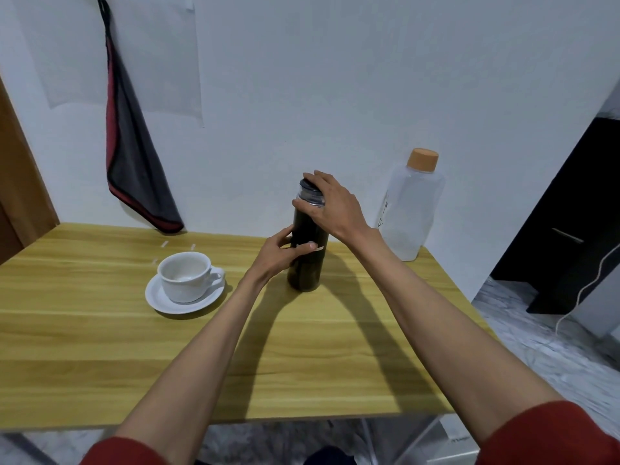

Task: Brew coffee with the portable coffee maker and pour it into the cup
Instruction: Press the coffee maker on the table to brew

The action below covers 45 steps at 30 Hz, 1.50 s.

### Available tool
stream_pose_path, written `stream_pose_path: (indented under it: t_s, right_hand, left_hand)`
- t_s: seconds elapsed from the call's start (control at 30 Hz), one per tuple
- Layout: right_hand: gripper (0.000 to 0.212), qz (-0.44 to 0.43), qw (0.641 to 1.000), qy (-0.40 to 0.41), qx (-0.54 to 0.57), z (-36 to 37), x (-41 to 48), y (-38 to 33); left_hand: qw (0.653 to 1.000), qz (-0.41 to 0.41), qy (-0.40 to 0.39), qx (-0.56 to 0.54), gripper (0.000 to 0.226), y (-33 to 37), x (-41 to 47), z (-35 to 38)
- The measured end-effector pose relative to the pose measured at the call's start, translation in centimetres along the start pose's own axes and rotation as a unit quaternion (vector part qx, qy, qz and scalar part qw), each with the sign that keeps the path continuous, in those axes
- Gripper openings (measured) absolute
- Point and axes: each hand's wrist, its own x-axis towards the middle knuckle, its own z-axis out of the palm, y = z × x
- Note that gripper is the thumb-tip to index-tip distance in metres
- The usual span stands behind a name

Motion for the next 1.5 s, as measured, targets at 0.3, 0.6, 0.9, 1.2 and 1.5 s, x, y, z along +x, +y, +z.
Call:
stream_pose_path:
  t_s: [0.3, 0.6, 0.9, 1.2, 1.5]
  right_hand:
    - [0.062, -0.002, 1.000, -0.001, 0.001, 0.0, 0.1, 0.1]
    - [0.066, 0.018, 1.000, -0.014, 0.017, -0.2, 0.1, 0.0]
    - [0.096, 0.159, 0.945, -0.025, 0.284, 1.5, -4.6, 1.5]
    - [0.075, 0.240, 0.922, -0.110, 0.284, 9.0, -11.5, 6.7]
    - [0.046, 0.163, 0.980, -0.022, 0.108, 13.2, -13.4, 6.8]
  left_hand:
    - [1.000, -0.010, 0.015, -0.009, 0.076, -0.3, 0.2, 0.2]
    - [0.998, -0.029, 0.006, 0.055, 0.095, -4.6, -1.3, 0.4]
    - [0.998, 0.000, 0.007, 0.061, 0.078, -7.4, -4.0, 0.2]
    - [0.949, 0.099, 0.062, 0.294, 0.072, -9.4, -4.6, 0.3]
    - [0.938, 0.125, 0.075, 0.315, 0.070, -10.1, -4.1, 0.2]
